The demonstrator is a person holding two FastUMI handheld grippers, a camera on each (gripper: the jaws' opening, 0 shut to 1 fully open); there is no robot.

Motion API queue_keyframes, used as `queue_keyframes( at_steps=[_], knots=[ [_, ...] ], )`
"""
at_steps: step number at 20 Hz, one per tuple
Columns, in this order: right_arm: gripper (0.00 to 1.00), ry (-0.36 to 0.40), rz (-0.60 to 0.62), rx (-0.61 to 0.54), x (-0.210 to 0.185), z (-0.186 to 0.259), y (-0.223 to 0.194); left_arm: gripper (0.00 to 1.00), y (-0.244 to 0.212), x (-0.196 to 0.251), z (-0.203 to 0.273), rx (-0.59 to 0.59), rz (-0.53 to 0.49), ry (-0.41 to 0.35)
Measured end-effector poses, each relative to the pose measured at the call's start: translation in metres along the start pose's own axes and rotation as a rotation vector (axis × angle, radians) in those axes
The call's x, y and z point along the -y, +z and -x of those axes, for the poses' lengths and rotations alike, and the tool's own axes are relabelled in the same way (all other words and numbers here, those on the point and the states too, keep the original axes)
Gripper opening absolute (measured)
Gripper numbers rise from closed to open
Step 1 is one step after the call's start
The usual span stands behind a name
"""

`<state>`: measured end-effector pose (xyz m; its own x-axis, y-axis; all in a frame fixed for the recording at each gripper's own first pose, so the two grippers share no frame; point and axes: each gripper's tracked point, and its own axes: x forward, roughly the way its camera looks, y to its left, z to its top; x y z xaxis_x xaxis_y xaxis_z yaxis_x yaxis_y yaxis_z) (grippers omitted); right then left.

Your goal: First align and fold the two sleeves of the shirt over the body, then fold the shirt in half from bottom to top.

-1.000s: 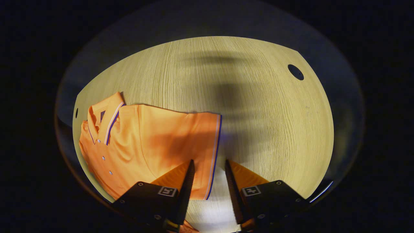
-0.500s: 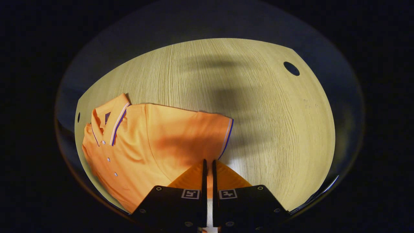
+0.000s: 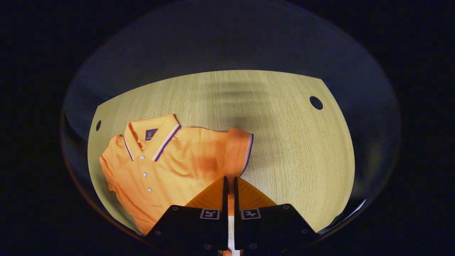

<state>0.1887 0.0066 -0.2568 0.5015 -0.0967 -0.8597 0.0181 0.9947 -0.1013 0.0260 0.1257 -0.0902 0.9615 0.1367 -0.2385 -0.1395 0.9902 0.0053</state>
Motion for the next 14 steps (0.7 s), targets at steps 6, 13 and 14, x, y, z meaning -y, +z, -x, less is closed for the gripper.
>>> queue_keyframes(
  at_steps=[6, 13, 14],
  knots=[
    [0.07, -0.025, 0.102, 0.04, -0.049, 0.022, 0.002, 0.98, -0.003, -0.037, -0.001, 0.002, 0.032, -0.002],
    [0.07, 0.1, 0.152, 0.009, -0.128, 0.023, -0.017, 0.98, -0.018, -0.077, -0.001, -0.028, 0.039, 0.018],
    [0.07, 0.117, 0.157, 0.0, -0.137, 0.021, -0.019, 0.98, -0.019, -0.082, -0.001, -0.03, 0.037, 0.023]
  ],
)
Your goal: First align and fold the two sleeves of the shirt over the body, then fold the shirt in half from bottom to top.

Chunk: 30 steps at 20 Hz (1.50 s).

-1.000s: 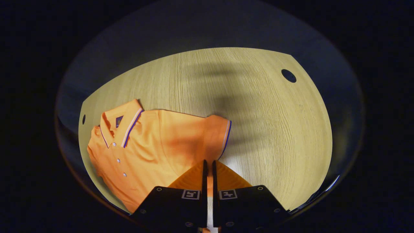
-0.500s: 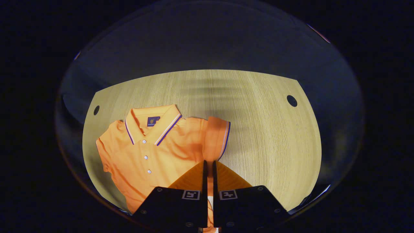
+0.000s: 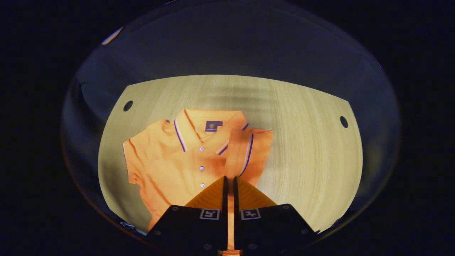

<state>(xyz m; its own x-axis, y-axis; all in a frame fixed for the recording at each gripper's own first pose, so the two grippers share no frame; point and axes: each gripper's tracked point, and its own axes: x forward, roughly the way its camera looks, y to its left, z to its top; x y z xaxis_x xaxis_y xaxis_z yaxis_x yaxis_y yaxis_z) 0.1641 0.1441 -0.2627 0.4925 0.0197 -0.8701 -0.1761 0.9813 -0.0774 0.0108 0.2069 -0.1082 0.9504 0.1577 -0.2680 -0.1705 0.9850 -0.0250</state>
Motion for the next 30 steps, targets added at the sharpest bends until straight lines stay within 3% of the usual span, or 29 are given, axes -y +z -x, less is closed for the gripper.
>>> queue_keyframes(
  at_steps=[3, 4, 5, 10, 11, 12, 14, 15, 22, 27, 30],
  knots=[
    [0.07, 0.041, 0.009, -0.018, -0.019, -0.007, -0.005, 0.98, -0.005, -0.01, 0.0, -0.012, 0.001, 0.008],
    [0.12, 0.056, 0.007, -0.021, -0.026, -0.008, -0.006, 0.98, -0.004, -0.012, 0.0, -0.017, 0.003, 0.008],
    [0.08, 0.074, 0.005, -0.023, -0.032, -0.009, -0.007, 0.98, -0.008, -0.012, 0.0, -0.022, 0.002, 0.01],
    [0.22, 0.197, -0.026, -0.016, -0.062, 0.001, -0.002, 0.98, -0.01, -0.012, 0.0, -0.028, 0.003, 0.008],
    [0.46, 0.21, -0.024, -0.019, -0.067, 0.003, -0.004, 0.98, -0.011, -0.011, 0.0, -0.031, 0.007, 0.007],
    [0.51, 0.218, -0.021, -0.012, -0.071, 0.004, -0.004, 0.98, -0.012, -0.009, -0.002, -0.035, 0.011, 0.005],
    [0.87, 0.219, -0.024, 0.012, -0.072, 0.007, -0.001, 0.98, -0.015, -0.005, -0.003, -0.047, 0.025, 0.002],
    [0.99, 0.22, -0.034, 0.03, -0.072, 0.01, -0.002, 0.98, -0.018, -0.003, -0.003, -0.053, 0.033, -0.003],
    [0.98, 0.248, -0.082, 0.154, -0.058, 0.052, 0.017, 0.98, -0.025, 0.029, -0.023, -0.093, 0.029, -0.033],
    [0.98, 0.23, -0.131, 0.246, -0.023, 0.088, 0.031, 0.98, -0.028, 0.08, -0.046, -0.143, 0.042, -0.115],
    [0.98, 0.221, -0.153, 0.294, 0.001, 0.108, 0.033, 0.98, -0.038, 0.099, -0.067, -0.194, 0.02, -0.125]
  ],
)
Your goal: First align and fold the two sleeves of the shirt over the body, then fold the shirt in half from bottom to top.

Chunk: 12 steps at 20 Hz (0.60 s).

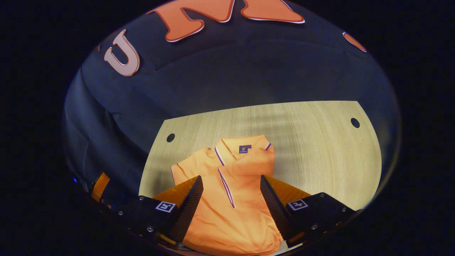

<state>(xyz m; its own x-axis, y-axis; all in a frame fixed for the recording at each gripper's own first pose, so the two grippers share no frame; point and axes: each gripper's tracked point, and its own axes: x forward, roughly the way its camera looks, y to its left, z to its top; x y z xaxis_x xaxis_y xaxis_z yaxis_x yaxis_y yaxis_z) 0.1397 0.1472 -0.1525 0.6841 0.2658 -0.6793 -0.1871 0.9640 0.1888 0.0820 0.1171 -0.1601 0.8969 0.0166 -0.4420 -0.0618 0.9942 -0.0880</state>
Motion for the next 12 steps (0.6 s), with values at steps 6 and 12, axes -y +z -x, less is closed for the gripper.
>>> queue_keyframes(
  at_steps=[6, 12],
  knots=[
    [0.98, -0.023, -0.04, 0.126, 0.054, 0.049, 0.034, 0.98, -0.038, 0.021, -0.045, -0.19, 0.026, -0.019],
    [0.98, -0.047, -0.071, 0.129, 0.109, 0.077, 0.026, 0.98, -0.089, 0.049, -0.096, -0.433, 0.043, -0.026]
  ],
)
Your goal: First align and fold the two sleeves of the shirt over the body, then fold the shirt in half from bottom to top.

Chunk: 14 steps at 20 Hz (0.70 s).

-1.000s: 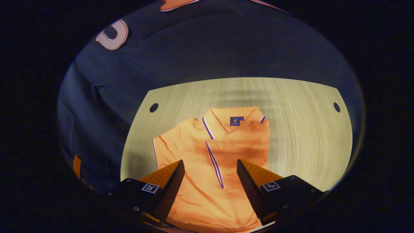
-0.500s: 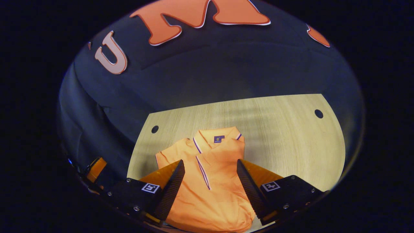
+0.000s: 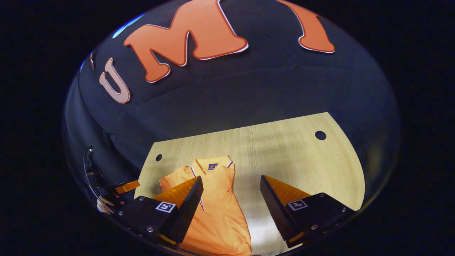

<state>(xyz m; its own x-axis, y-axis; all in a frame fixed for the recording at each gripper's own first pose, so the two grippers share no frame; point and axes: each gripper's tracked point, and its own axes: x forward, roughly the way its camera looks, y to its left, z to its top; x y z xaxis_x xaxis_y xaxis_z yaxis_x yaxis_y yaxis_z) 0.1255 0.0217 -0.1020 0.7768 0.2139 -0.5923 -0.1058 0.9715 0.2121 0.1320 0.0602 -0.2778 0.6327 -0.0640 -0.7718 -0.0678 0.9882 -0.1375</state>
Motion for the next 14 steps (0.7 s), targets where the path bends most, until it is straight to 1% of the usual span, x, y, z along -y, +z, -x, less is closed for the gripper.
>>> queue_keyframes(
  at_steps=[2, 4, 6, 9, 11, 14],
  knots=[
    [0.99, 0.009, -0.017, -0.019, 0.014, 0.006, -0.004, 0.98, -0.012, 0.004, -0.024, -0.074, 0.032, -0.008],
    [0.98, 0.002, -0.015, -0.026, 0.027, 0.009, -0.008, 0.98, -0.024, 0.005, -0.044, -0.144, 0.075, -0.006],
    [0.98, 0.011, -0.027, -0.037, 0.034, 0.011, -0.011, 0.98, -0.04, -0.002, -0.066, -0.225, 0.102, 0.023],
    [0.99, 0.02, -0.034, -0.05, 0.047, 0.015, -0.014, 0.99, -0.059, -0.021, -0.086, -0.313, 0.123, 0.104],
    [0.99, 0.018, -0.035, -0.058, 0.055, 0.015, -0.019, 0.99, -0.066, -0.03, -0.096, -0.338, 0.135, 0.145],
    [0.99, 0.026, -0.06, -0.074, 0.062, 0.014, -0.025, 0.99, -0.074, -0.033, -0.107, -0.36, 0.123, 0.19]
  ],
)
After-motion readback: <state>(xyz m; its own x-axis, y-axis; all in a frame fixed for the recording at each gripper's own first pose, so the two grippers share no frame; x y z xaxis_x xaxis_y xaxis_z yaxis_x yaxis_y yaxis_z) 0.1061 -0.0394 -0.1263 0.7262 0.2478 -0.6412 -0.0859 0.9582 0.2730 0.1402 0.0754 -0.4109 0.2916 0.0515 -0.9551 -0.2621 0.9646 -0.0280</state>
